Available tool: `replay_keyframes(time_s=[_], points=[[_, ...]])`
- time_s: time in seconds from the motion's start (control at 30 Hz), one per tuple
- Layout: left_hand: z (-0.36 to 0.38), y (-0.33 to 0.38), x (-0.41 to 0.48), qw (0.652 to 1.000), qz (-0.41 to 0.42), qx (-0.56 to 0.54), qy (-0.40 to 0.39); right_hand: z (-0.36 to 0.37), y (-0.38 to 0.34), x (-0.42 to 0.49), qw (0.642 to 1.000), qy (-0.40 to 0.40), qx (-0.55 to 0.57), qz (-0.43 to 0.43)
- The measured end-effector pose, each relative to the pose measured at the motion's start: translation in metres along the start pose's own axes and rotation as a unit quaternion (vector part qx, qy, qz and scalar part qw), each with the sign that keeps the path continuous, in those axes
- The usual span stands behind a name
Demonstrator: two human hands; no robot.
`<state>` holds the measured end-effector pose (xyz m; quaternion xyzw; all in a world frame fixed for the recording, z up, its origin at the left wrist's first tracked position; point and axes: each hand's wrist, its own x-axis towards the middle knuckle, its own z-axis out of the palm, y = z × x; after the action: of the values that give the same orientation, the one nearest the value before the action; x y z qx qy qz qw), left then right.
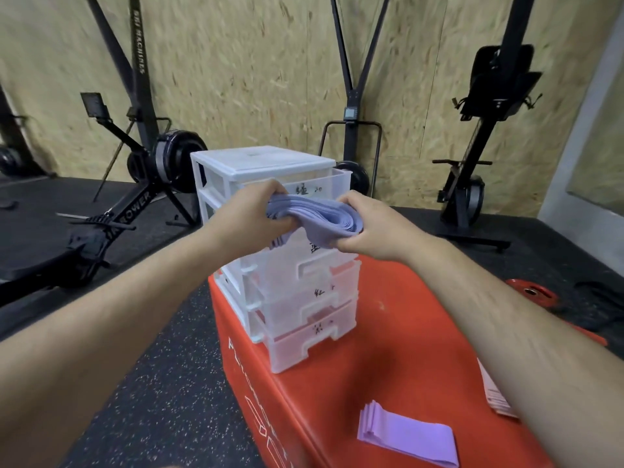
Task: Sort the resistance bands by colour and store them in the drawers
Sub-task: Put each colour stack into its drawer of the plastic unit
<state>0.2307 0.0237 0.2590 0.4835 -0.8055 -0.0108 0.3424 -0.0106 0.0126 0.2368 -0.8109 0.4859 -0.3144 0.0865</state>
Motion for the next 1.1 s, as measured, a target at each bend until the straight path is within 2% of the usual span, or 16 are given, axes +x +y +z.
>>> replay_keyframes(time_s=[0.1, 0.3, 0.53, 0.73, 0.83, 0.93, 1.1], points=[[0.012, -0.004, 0.011, 1.000, -0.013, 0.006, 0.005, 0.008, 0.015, 0.027, 0.998, 0.023, -0.062, -0.007], [0.045, -0.014, 0.015, 0.995, -0.004, 0.089, -0.039, 0.020, 0.048, 0.057, 0.998, 0.001, -0.059, -0.008], [0.058, -0.024, 0.020, 0.990, 0.033, 0.134, -0.007, 0.026, 0.060, 0.067, 0.998, -0.010, -0.058, -0.012], [0.059, -0.022, 0.018, 0.998, -0.022, 0.043, -0.043, 0.022, 0.058, 0.063, 0.998, -0.022, -0.053, -0.013], [0.057, -0.018, 0.019, 0.997, -0.050, -0.020, -0.053, 0.015, 0.056, 0.058, 0.999, -0.043, -0.023, 0.020], [0.056, -0.014, 0.022, 0.997, -0.025, 0.045, -0.051, 0.004, 0.054, 0.056, 0.997, -0.055, -0.024, 0.054], [0.058, -0.014, 0.034, 0.984, -0.036, 0.139, -0.108, 0.004, 0.050, 0.067, 0.982, -0.119, -0.122, 0.081]])
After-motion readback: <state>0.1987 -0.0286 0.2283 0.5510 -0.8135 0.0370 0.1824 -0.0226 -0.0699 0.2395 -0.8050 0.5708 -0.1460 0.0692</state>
